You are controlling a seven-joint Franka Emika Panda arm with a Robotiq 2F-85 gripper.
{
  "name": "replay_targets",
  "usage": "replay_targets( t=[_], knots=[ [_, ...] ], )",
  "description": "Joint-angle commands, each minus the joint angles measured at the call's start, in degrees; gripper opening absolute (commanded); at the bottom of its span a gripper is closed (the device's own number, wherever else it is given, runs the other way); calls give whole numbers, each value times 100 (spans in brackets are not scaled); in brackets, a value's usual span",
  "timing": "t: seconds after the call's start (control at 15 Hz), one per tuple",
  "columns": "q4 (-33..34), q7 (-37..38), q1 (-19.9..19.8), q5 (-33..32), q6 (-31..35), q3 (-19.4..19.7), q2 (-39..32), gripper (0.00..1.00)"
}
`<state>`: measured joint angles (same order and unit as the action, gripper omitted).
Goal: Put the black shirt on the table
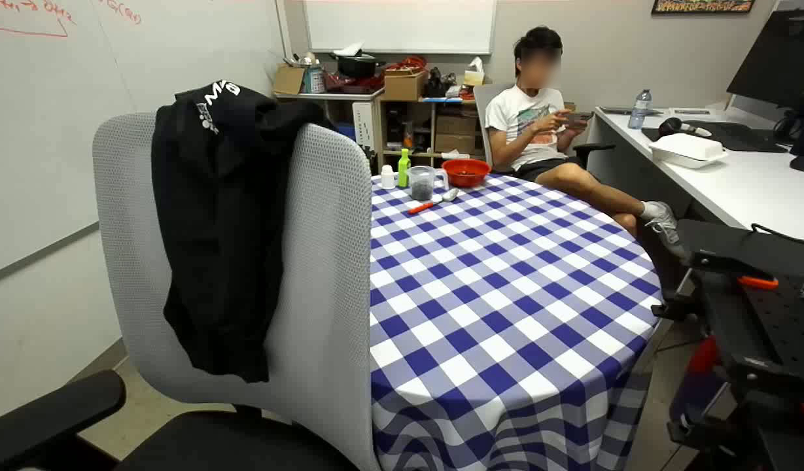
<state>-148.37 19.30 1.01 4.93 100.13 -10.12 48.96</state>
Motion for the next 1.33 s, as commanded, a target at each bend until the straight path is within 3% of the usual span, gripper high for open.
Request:
replay_targets(
  t=[0.0, 0.4, 0.53, 0.73, 1.0, 1.27],
  knots=[
    [12, -10, -16, 6, -13, -9, -2, 100],
    [11, -51, 3, -19, 76, -30, -20, 100],
    [33, -45, -16, -117, 521, -117, -41, 100],
    [108, -126, -94, -515, 1715, -318, -353, 100],
    [386, -328, -226, -1470, 2977, -612, -1321, 100],
    [1006, -382, -318, -2251, 3620, -781, -2440, 100]
  ],
)
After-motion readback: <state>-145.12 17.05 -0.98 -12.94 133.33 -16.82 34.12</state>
